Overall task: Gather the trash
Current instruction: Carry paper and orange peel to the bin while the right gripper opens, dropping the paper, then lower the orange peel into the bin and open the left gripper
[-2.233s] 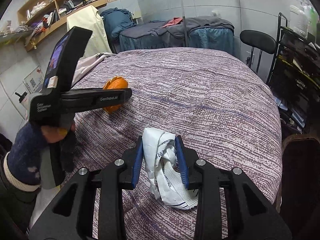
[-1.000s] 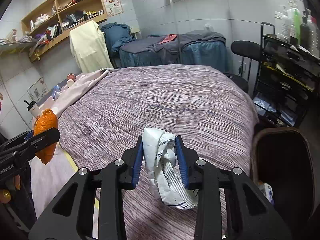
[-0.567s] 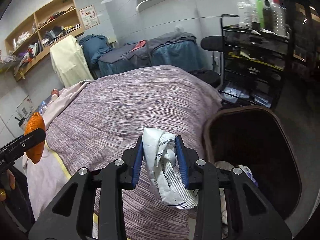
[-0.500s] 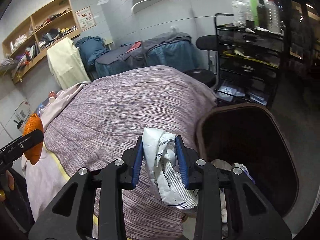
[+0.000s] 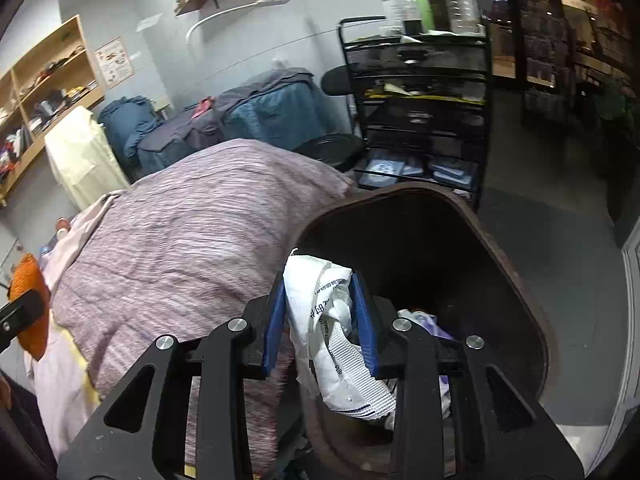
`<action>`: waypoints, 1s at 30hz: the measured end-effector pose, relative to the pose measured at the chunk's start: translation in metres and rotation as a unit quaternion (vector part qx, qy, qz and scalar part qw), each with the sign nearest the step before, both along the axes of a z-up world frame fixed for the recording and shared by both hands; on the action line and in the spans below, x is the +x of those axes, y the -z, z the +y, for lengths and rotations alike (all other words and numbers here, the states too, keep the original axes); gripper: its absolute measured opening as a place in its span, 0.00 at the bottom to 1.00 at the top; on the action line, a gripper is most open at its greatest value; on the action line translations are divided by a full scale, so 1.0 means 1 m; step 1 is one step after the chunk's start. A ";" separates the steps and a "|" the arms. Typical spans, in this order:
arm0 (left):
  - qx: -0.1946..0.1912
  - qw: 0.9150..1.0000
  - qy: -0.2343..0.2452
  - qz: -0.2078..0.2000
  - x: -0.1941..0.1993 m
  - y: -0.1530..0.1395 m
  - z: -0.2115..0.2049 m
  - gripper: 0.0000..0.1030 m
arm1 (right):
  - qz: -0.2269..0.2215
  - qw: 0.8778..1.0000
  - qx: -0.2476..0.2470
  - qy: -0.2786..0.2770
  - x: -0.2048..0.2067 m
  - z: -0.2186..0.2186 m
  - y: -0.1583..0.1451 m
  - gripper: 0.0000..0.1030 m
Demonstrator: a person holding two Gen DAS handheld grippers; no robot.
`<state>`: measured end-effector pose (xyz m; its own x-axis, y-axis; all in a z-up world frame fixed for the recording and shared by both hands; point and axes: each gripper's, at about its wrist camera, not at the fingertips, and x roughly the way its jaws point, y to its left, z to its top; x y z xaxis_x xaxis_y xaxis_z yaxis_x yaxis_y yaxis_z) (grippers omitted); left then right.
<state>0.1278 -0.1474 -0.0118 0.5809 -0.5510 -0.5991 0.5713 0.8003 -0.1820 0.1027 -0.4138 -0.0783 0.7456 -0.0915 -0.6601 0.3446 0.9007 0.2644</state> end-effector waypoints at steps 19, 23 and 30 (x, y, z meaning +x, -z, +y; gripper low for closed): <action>0.021 0.998 0.049 0.020 0.002 0.012 -0.043 0.45 | 0.026 0.995 0.015 0.091 -0.010 -0.049 0.043 0.77; 0.023 0.998 0.062 0.024 0.005 0.013 -0.054 0.45 | 0.013 0.995 0.018 0.102 -0.017 -0.051 0.037 0.78; 0.033 0.995 0.086 0.028 0.010 0.016 -0.080 0.45 | -0.005 0.993 0.014 0.121 -0.031 -0.057 0.026 0.78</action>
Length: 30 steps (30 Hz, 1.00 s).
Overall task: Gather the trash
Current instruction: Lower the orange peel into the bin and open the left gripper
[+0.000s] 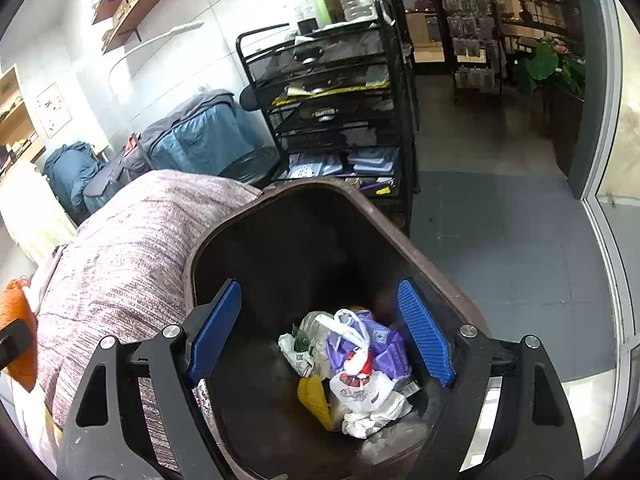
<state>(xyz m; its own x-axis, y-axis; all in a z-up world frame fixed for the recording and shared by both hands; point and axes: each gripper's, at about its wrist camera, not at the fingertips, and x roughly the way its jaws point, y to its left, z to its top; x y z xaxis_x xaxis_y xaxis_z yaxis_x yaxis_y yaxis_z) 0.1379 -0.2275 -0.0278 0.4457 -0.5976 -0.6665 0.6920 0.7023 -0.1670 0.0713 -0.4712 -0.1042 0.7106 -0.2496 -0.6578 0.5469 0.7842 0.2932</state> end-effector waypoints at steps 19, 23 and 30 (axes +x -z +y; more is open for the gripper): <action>0.041 0.998 0.030 0.023 0.026 0.022 -0.061 0.45 | -0.001 0.999 -0.009 0.038 -0.023 -0.014 -0.002 0.78; 0.049 0.998 0.037 0.027 0.028 0.026 -0.072 0.45 | 0.001 0.999 -0.008 0.046 -0.027 -0.018 -0.001 0.78; 0.067 0.997 0.041 0.024 0.035 0.031 -0.093 0.45 | 0.008 0.998 -0.007 0.058 -0.033 -0.025 0.003 0.78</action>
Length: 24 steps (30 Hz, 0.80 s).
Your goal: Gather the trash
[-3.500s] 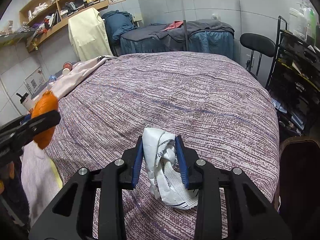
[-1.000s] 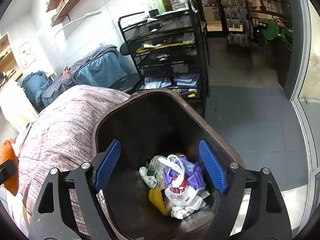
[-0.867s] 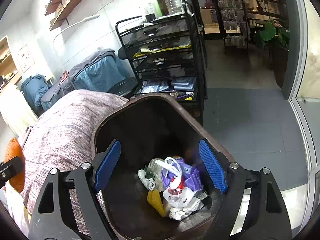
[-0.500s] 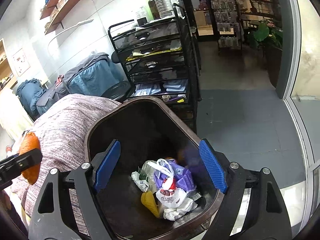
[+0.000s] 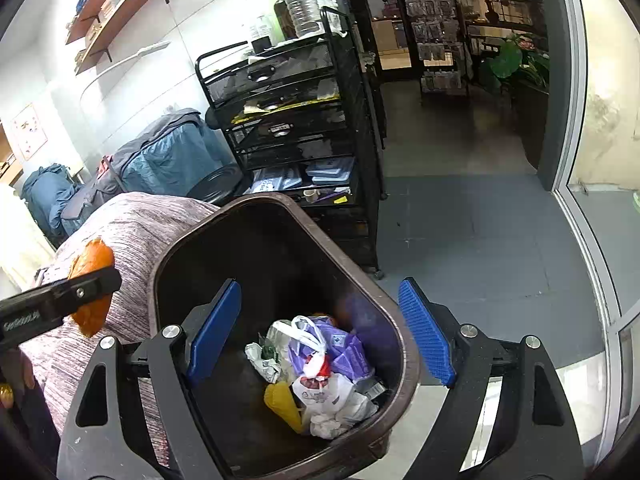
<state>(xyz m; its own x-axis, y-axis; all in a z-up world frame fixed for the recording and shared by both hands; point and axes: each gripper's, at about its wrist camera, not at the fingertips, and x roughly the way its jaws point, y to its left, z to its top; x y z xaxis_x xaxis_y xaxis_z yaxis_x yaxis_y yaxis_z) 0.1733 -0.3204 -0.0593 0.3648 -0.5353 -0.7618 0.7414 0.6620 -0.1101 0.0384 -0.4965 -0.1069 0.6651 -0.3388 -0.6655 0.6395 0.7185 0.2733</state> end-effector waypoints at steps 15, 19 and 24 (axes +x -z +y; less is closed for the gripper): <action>-0.013 1.000 0.003 -0.008 0.008 0.001 -0.013 0.86 | 0.012 1.000 0.001 0.015 -0.006 -0.008 0.007 0.86; -0.018 0.999 0.003 -0.031 0.001 -0.007 -0.007 0.90 | 0.011 1.000 -0.003 0.007 -0.004 -0.004 0.005 0.86; -0.040 0.998 0.000 -0.058 -0.013 -0.024 0.015 0.94 | 0.006 1.000 -0.009 -0.005 0.000 0.003 0.001 0.88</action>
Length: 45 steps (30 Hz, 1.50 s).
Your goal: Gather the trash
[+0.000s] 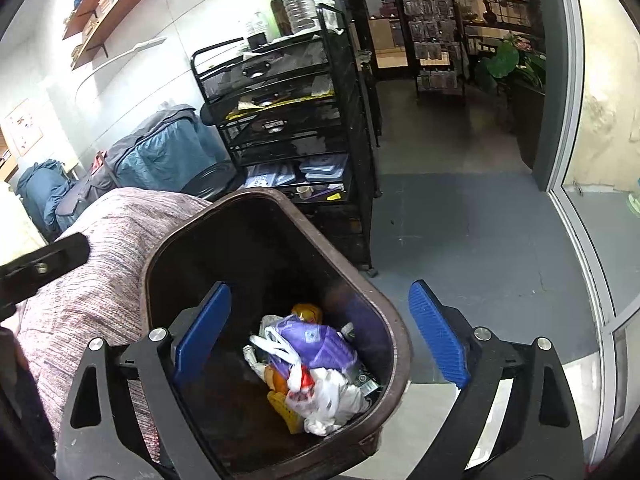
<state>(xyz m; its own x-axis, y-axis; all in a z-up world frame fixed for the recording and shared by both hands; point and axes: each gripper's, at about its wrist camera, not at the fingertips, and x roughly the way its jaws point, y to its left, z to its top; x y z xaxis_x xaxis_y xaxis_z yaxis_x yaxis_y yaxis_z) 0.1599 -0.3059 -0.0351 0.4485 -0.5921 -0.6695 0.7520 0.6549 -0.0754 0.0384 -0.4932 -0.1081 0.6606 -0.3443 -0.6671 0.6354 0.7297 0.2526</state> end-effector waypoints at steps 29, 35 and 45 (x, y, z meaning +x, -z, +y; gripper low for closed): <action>-0.050 0.974 -0.199 -0.100 -0.041 -0.025 0.184 0.94 | -0.091 0.976 -0.106 -0.165 0.025 0.146 -0.059 0.94; -0.059 0.961 -0.240 -0.124 -0.053 -0.023 0.219 0.94 | -0.103 0.967 -0.115 -0.205 0.026 0.184 -0.066 0.94; -0.071 0.943 -0.293 -0.138 -0.069 -0.022 0.260 0.94 | -0.130 0.950 -0.132 -0.249 0.015 0.236 -0.073 0.94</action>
